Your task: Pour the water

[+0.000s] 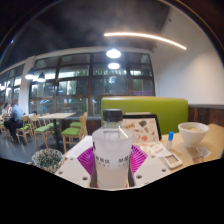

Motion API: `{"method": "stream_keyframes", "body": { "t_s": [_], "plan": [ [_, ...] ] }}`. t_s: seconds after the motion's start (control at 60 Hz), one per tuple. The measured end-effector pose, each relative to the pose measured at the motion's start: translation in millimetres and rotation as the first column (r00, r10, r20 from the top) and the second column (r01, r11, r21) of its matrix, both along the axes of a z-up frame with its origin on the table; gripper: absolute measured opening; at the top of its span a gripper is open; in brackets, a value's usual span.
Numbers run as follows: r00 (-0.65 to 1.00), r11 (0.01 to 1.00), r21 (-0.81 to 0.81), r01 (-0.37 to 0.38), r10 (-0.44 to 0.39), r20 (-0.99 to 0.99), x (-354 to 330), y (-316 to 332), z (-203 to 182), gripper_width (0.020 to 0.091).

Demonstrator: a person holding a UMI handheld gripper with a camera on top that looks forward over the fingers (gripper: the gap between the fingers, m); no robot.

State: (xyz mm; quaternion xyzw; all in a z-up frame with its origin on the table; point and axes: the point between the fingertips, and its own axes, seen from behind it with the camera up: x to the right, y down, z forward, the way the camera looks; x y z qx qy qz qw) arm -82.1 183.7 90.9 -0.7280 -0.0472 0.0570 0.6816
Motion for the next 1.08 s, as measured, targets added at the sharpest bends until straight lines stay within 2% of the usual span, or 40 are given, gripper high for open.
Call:
{"method": "stream_keyframes", "body": {
  "t_s": [0.017,0.2,0.25,0.4,0.467,0.5,0.55,0.8,1.083],
  "plan": [
    [1.000,1.000,0.022,-0.002,0.002,0.007,-1.8,-0.9,4.8,0.0426],
    [1.000,0.999,0.032,0.009,-0.009,0.014,-4.6,7.1,6.1,0.0429],
    [1.000,0.999,0.030,0.010,-0.011,0.020,-5.8,9.0,5.7,0.0458],
    [1.000,1.000,0.013,0.005,-0.005,0.027,-1.9,14.4,0.7,0.0637],
    [1.000,1.000,-0.026,-0.018,0.018,0.024,-3.4,13.0,-1.1,0.0814],
    [0.999,0.999,-0.023,-0.029,0.029,0.015,-4.3,10.4,4.2,0.0845],
    [0.999,0.999,-0.018,-0.042,0.042,0.007,-4.1,-3.9,14.0,0.0847],
    [0.999,0.999,-0.040,-0.002,0.004,0.050,18.2,-77.8,44.5,0.0838],
    [0.999,0.995,-0.090,-0.046,0.044,-0.022,33.8,-231.9,52.2,0.0833]
  ]
}}
